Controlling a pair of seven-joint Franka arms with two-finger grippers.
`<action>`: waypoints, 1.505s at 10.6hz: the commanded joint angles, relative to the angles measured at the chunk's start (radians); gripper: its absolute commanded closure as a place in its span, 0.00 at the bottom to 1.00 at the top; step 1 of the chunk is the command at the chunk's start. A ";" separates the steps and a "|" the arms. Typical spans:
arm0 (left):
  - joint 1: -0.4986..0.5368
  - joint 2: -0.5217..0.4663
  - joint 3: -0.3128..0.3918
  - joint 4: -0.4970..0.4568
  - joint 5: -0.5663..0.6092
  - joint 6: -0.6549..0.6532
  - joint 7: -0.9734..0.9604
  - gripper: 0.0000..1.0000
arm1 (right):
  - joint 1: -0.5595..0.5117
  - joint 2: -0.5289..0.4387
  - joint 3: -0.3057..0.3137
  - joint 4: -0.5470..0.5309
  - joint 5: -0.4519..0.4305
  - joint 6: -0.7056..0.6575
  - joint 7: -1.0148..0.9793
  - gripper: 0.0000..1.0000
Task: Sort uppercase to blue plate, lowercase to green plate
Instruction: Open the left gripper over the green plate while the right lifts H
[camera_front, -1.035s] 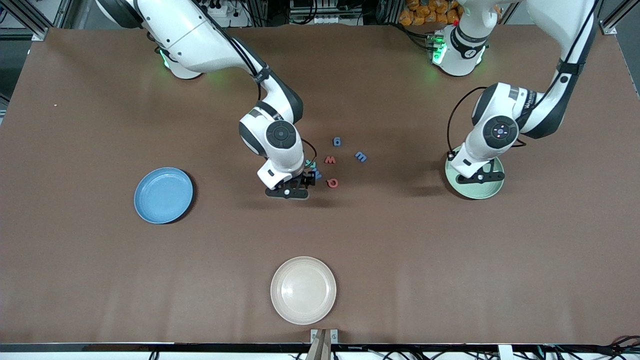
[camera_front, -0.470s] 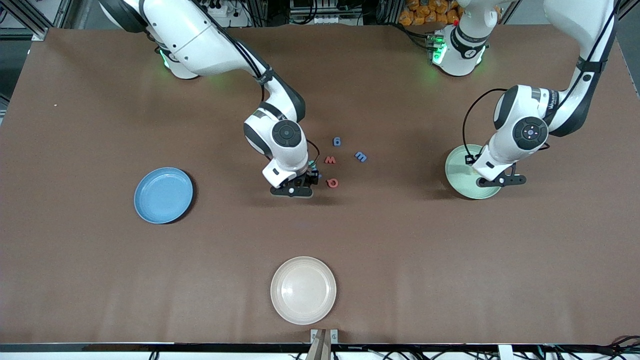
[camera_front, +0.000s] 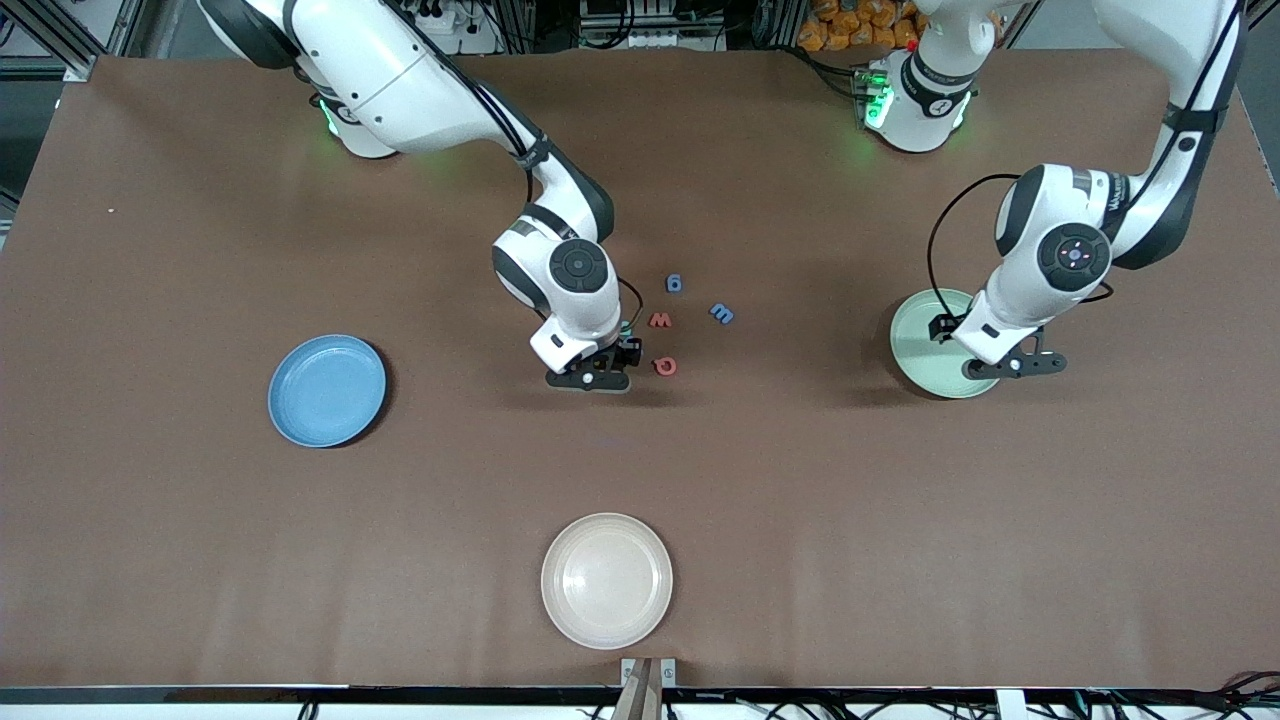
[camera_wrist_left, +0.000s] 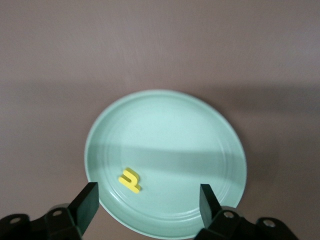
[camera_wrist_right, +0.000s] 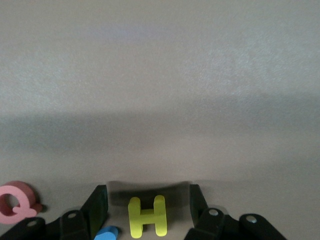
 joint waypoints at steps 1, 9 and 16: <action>-0.002 -0.095 -0.012 0.044 -0.036 -0.071 0.009 0.03 | -0.001 0.003 0.012 -0.011 -0.025 0.004 0.028 0.31; -0.157 -0.154 0.190 0.381 -0.119 -0.412 0.335 0.00 | -0.012 -0.005 0.026 -0.026 -0.025 -0.006 0.016 1.00; -0.221 -0.188 0.289 0.539 -0.139 -0.567 0.335 0.00 | -0.180 -0.215 0.063 -0.026 0.041 -0.284 -0.131 1.00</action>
